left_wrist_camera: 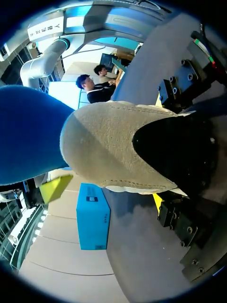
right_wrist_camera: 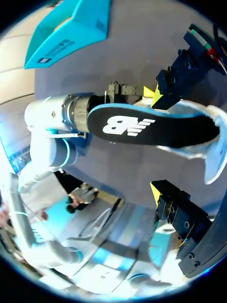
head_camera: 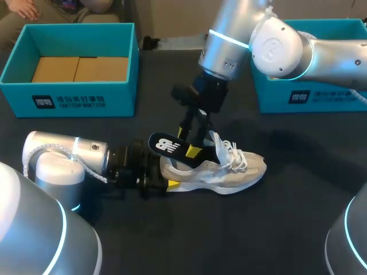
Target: Take the shoe out of the shoebox, open the shoe tongue, remove and reinsert the insole, then place the shoe into the shoebox
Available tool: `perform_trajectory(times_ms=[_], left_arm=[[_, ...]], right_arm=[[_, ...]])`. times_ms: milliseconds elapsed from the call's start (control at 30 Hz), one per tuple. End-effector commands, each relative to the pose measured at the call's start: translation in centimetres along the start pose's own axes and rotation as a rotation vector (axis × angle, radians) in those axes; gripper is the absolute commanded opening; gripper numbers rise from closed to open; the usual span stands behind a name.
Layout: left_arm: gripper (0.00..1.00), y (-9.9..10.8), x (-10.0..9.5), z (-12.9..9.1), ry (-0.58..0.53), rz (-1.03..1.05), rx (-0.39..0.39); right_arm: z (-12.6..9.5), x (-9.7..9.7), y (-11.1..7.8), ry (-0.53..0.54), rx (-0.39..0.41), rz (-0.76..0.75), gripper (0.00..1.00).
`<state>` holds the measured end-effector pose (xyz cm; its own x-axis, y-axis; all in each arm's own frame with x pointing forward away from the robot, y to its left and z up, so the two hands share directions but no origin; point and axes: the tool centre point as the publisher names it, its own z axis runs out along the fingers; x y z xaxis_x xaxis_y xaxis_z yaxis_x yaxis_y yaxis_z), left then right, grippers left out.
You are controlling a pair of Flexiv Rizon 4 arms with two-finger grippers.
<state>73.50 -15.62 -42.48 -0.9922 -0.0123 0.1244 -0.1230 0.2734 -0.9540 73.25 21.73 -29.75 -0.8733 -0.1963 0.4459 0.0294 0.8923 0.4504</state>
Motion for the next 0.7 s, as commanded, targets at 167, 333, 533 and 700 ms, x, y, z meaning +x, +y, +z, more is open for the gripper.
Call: perform_trajectory(times_ms=[167,333,533,700], left_arm=[[0.00,0.1,0.0,-0.1,0.001,-0.001,-0.002],[0.00,0.1,0.0,-0.1,0.001,-0.001,-0.002],[0.00,0.1,0.0,-0.1,0.001,-0.001,-0.002],[0.00,0.1,0.0,-0.1,0.001,-0.001,-0.002]], right_arm=[[0.1,-0.4,-0.4,0.059,-0.055,0.084,1.00],[0.3,-1.0,-0.7,0.141,-0.066,0.099,1.00],[0.9,-1.1,-0.5,0.184,-0.063,0.100,0.96],[1.8,-1.2,-0.5,0.213,-0.058,0.096,0.73]])
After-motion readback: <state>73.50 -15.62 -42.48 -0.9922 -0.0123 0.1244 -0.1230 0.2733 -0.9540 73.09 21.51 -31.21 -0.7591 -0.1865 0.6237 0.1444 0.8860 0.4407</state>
